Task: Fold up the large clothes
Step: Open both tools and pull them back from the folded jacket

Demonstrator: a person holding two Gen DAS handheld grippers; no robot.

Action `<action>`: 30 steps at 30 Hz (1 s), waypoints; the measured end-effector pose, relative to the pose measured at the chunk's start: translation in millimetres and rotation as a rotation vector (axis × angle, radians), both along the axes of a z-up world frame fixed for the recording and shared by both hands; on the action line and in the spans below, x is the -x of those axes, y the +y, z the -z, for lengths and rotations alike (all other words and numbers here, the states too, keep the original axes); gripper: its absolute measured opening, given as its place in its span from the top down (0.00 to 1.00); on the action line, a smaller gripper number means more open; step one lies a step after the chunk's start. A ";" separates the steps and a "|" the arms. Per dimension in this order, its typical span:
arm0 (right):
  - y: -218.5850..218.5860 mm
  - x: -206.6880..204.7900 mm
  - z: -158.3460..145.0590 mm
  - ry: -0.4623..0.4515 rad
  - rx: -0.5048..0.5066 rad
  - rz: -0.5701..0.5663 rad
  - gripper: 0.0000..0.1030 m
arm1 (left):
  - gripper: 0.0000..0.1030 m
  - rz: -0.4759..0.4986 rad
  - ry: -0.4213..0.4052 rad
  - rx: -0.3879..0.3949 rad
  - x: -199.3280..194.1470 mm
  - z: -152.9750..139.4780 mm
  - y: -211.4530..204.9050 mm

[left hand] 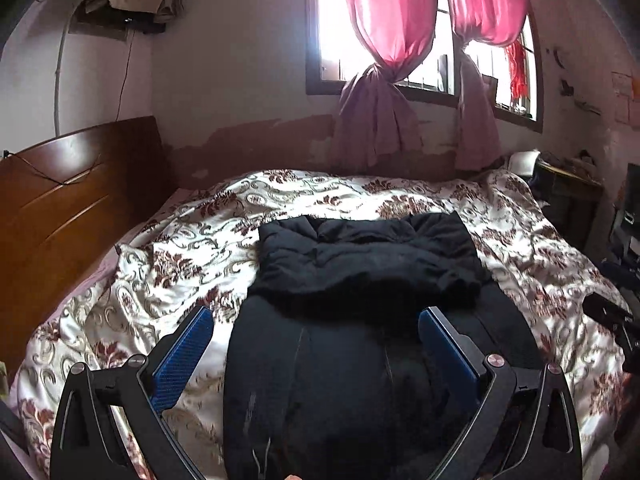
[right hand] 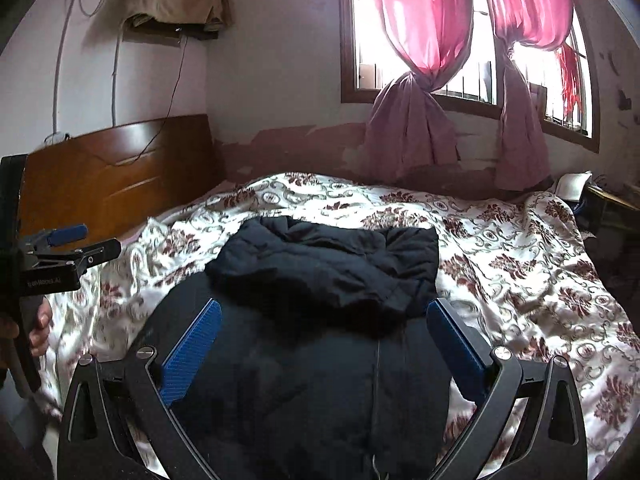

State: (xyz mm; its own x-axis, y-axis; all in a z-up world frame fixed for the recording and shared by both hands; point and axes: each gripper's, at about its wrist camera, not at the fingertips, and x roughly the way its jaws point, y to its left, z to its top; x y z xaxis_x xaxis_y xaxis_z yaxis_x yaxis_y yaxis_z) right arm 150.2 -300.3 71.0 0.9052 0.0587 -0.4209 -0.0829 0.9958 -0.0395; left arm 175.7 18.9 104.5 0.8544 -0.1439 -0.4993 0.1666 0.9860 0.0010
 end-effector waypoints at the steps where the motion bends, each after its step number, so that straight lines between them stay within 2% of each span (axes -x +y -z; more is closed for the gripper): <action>1: -0.8 6.6 4.6 0.003 0.010 -0.004 0.02 | 0.00 0.007 0.003 -0.006 7.0 6.9 1.1; 8: -7.1 30.6 39.9 0.063 0.057 -0.008 0.02 | 0.00 0.047 0.038 -0.063 37.9 56.2 8.2; 15: -18.1 46.5 90.4 0.182 0.078 0.000 0.02 | 0.00 0.087 0.109 -0.118 60.0 107.8 26.6; 22: -26.7 60.3 145.5 0.313 0.097 0.031 0.02 | 0.00 0.179 0.226 -0.236 76.3 163.2 32.3; 25: -26.2 61.8 166.1 0.368 0.119 0.039 0.02 | 0.00 0.182 0.275 -0.332 76.6 191.6 28.6; 30: -23.5 61.4 185.0 0.423 0.175 0.039 0.02 | 0.00 0.173 0.286 -0.395 76.1 213.5 22.9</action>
